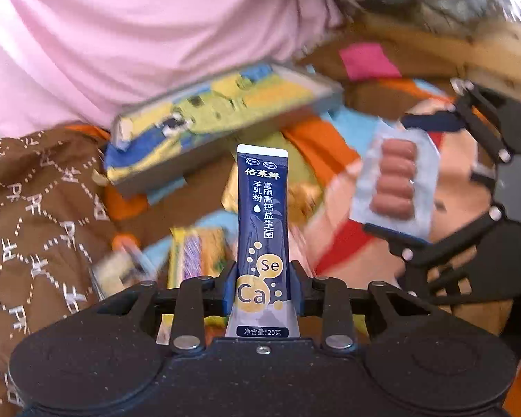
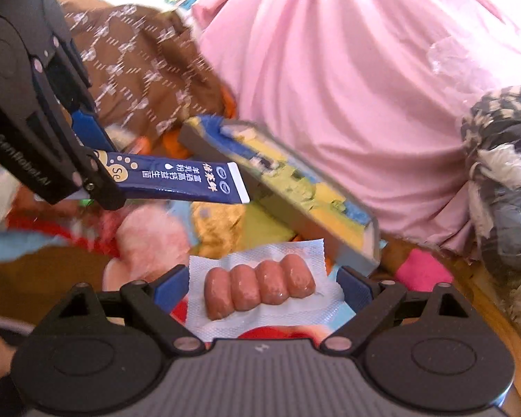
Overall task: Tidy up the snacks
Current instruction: 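Carry both snacks to the grey tray and release them inside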
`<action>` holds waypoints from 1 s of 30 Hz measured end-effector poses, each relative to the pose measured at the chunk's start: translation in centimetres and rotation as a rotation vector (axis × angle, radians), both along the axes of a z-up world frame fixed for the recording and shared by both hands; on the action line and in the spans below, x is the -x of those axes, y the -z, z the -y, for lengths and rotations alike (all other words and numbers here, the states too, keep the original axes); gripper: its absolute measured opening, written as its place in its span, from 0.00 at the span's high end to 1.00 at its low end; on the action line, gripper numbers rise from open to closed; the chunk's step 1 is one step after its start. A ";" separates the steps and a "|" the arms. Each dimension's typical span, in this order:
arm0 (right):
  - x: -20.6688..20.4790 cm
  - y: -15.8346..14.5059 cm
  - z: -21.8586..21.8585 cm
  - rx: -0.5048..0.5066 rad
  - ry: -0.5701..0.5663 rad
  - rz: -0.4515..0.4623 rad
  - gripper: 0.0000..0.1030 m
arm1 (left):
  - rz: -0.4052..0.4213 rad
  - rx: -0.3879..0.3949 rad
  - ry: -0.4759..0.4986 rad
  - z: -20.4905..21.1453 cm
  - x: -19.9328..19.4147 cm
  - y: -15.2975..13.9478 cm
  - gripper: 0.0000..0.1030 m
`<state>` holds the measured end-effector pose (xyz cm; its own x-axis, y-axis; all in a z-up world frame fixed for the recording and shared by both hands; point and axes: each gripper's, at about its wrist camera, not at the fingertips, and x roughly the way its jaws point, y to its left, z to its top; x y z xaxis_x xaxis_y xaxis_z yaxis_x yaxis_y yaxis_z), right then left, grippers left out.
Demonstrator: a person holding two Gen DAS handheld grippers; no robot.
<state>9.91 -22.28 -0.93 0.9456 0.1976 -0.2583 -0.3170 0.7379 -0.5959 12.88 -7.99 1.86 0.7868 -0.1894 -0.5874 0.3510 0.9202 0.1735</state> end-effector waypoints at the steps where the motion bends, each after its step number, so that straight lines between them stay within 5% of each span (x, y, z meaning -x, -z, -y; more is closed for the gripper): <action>1: -0.5 -0.5 0.0 -0.011 0.002 0.012 0.09 | 0.009 0.020 -0.009 -0.3 -0.6 -0.4 0.68; 11: -9.7 -5.4 -0.9 -0.108 0.005 -0.007 0.08 | 0.070 0.243 -0.175 -4.5 -11.0 -4.0 0.68; 21: -20.8 -5.7 -3.2 -0.224 0.018 -0.079 0.08 | 0.119 0.233 -0.205 -7.1 -19.2 -3.6 0.68; 30: -24.0 -3.3 -2.7 -0.277 0.039 -0.190 0.08 | 0.063 0.240 -0.211 -7.6 -23.3 -0.8 0.67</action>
